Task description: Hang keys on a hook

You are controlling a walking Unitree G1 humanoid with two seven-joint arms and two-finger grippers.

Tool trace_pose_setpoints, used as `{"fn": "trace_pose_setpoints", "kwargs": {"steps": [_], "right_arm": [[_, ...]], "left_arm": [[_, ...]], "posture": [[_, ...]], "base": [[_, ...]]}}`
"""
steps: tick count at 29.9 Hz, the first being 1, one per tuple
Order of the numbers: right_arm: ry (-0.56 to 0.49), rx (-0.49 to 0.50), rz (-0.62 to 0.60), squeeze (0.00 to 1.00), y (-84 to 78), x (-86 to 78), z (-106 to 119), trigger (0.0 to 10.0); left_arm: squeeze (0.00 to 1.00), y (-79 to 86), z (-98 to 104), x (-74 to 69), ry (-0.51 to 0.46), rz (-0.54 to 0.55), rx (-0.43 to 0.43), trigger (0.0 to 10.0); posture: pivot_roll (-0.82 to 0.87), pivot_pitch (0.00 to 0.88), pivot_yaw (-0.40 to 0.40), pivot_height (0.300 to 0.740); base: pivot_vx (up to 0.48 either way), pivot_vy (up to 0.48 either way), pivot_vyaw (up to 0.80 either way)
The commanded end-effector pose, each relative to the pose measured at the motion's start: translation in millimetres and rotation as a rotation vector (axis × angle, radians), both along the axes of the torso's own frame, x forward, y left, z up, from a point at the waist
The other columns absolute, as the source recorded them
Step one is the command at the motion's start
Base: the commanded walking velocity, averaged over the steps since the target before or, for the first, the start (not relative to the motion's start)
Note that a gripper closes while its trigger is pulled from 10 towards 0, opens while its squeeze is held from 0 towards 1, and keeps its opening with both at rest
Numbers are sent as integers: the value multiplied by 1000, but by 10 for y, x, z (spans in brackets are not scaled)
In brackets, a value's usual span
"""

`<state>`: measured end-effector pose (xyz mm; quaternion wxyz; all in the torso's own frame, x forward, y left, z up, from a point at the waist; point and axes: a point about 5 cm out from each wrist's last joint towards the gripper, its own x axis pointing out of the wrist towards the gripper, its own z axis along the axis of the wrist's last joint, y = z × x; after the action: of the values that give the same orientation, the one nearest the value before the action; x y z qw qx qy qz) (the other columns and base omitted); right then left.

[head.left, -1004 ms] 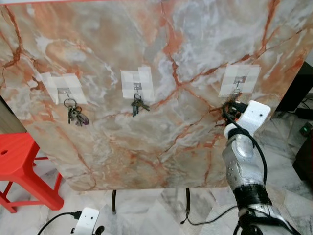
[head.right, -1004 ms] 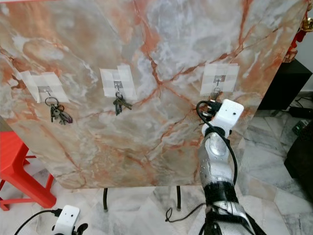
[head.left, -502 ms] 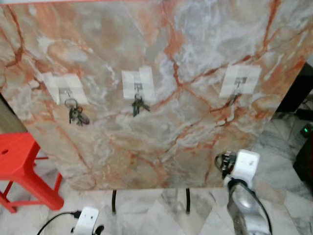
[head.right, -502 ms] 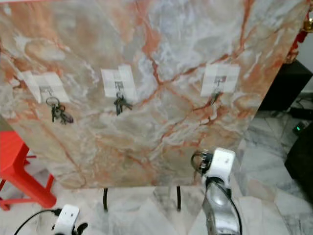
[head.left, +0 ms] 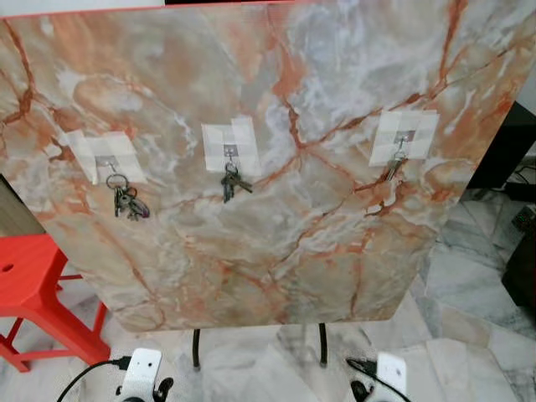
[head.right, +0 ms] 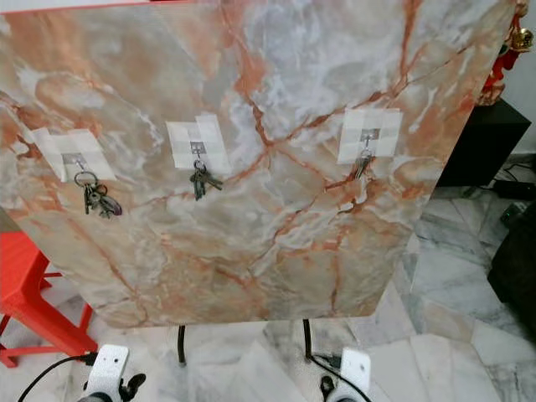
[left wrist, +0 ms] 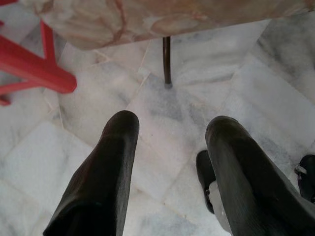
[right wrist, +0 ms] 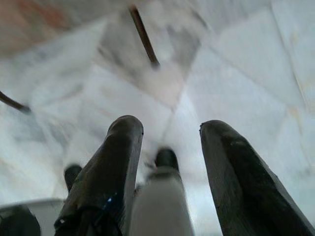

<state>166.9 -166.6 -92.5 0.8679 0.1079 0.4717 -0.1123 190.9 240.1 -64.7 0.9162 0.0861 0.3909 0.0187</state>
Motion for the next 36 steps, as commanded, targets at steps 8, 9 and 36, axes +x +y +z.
{"fn": "trace_pose_setpoints", "kwargs": {"steps": [8, 9, 36], "right_arm": [[48, 49, -39, 0, -33, -199, -87, 10000], [46, 56, -42, 0, -26, -200, -87, 10000], [60, 75, -33, 0, -66, -184, -85, 10000]], "left_arm": [[0, 42, -85, -171, 54, 75, -16, 10000], [0, 44, -90, -182, 59, 76, -14, 10000], [0, -38, -117, -188, 54, 115, -24, 10000]], "posture": [[-22, 0, 16, 740], [-22, 0, 16, 740], [7, 0, -26, 740]], "base": [[0, 0, 200], [0, 0, 800], [0, 0, 800]]}}
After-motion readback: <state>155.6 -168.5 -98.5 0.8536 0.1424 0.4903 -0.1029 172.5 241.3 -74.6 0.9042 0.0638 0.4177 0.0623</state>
